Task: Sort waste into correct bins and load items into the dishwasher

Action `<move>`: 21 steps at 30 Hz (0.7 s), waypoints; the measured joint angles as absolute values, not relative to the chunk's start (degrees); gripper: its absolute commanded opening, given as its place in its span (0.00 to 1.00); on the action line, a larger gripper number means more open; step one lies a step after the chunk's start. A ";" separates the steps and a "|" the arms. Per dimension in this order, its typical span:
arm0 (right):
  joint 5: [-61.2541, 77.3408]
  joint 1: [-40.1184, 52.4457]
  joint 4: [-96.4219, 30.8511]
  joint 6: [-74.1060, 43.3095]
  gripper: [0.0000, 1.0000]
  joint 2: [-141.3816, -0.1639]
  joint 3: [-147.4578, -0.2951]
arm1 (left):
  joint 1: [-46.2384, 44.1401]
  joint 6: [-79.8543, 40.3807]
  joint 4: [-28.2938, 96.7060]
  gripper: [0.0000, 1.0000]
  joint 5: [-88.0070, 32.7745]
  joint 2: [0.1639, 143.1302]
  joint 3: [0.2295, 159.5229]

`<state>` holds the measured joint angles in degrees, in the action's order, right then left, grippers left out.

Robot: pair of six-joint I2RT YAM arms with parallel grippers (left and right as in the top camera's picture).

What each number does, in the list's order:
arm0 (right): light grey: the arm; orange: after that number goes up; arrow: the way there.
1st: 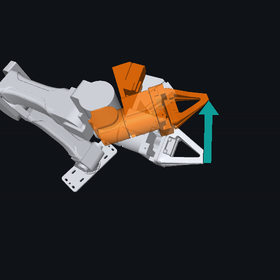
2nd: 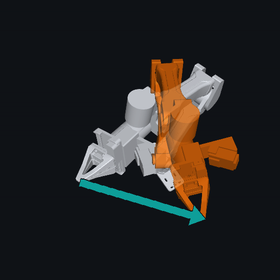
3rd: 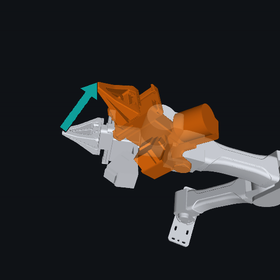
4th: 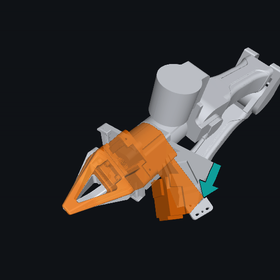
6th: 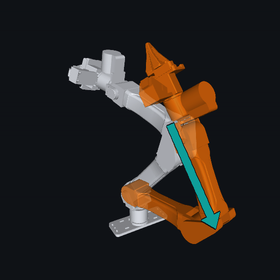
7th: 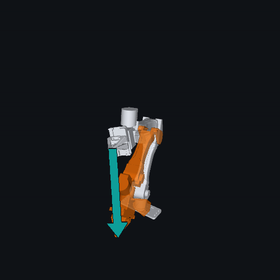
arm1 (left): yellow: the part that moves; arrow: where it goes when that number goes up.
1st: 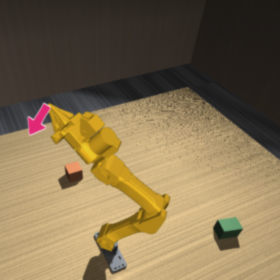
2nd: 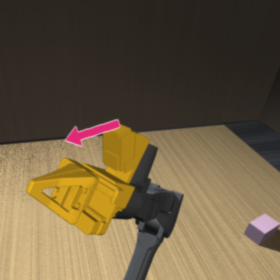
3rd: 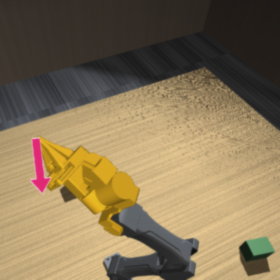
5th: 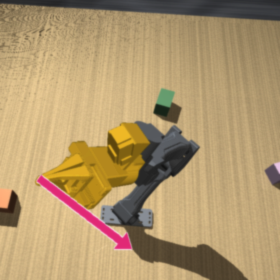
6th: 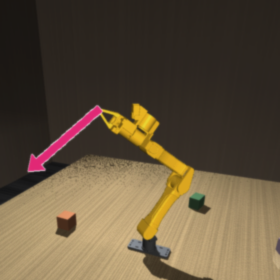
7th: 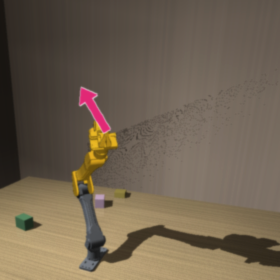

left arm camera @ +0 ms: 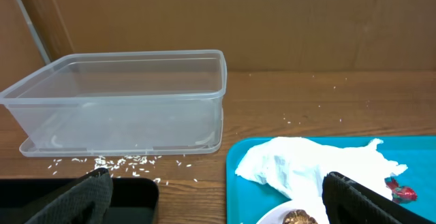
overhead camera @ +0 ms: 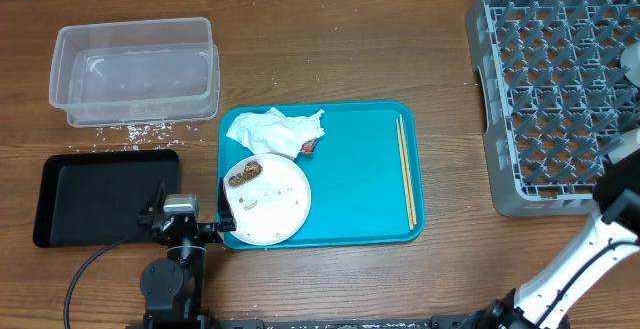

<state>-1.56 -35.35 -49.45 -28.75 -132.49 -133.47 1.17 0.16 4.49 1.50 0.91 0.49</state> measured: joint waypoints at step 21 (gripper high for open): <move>18.33 -0.99 -96.86 -14.48 1.00 -120.62 -135.33 | 1.17 0.16 4.49 1.00 1.50 0.91 0.49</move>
